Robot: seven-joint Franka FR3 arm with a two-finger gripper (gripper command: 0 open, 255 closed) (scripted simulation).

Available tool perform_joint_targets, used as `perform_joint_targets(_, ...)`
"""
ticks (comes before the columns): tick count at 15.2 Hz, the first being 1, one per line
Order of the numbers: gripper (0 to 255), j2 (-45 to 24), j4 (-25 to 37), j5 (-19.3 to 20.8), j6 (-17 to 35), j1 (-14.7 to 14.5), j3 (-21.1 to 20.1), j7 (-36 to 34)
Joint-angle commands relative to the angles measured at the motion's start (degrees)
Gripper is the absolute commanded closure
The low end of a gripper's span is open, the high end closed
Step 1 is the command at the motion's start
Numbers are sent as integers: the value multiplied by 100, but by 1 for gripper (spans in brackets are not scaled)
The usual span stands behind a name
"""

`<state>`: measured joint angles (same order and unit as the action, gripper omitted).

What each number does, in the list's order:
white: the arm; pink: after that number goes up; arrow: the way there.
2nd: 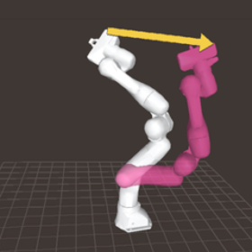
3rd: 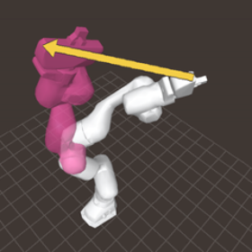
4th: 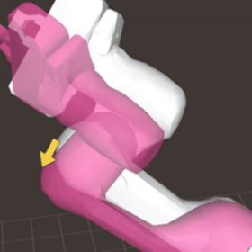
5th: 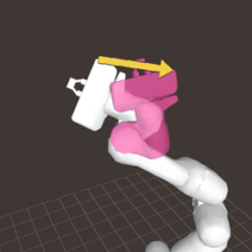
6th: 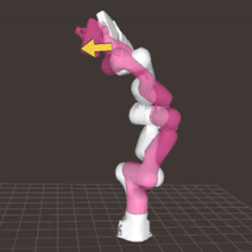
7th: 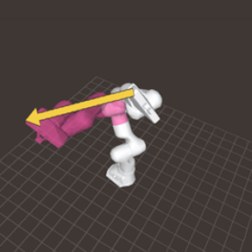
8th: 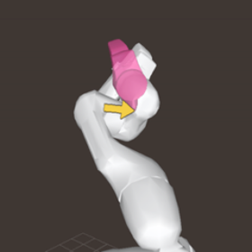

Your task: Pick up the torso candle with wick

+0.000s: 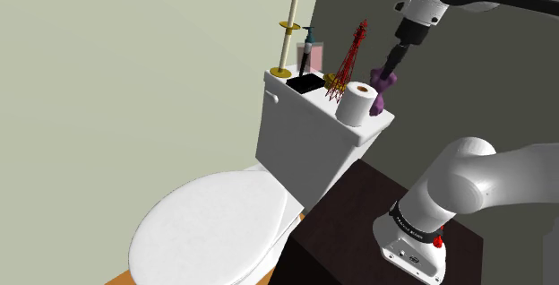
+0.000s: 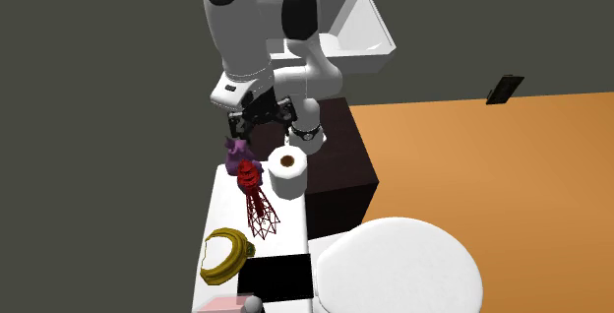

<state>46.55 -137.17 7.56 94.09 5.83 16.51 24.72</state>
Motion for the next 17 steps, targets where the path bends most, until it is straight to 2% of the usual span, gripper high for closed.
perform_joint_targets(1, 0, -37, 117, 169, 69, 70, 269, 311)
perform_joint_targets(5, 0, -208, 420, 386, 222, 124, 741, 825)
perform_joint_targets(14, 0, -117, -207, 500, 760, 190, 858, 831)
perform_joint_targets(15, 255, -114, -207, 502, 757, 192, 860, 834)
perform_joint_targets(17, 255, -114, -201, 502, 751, 192, 861, 836)
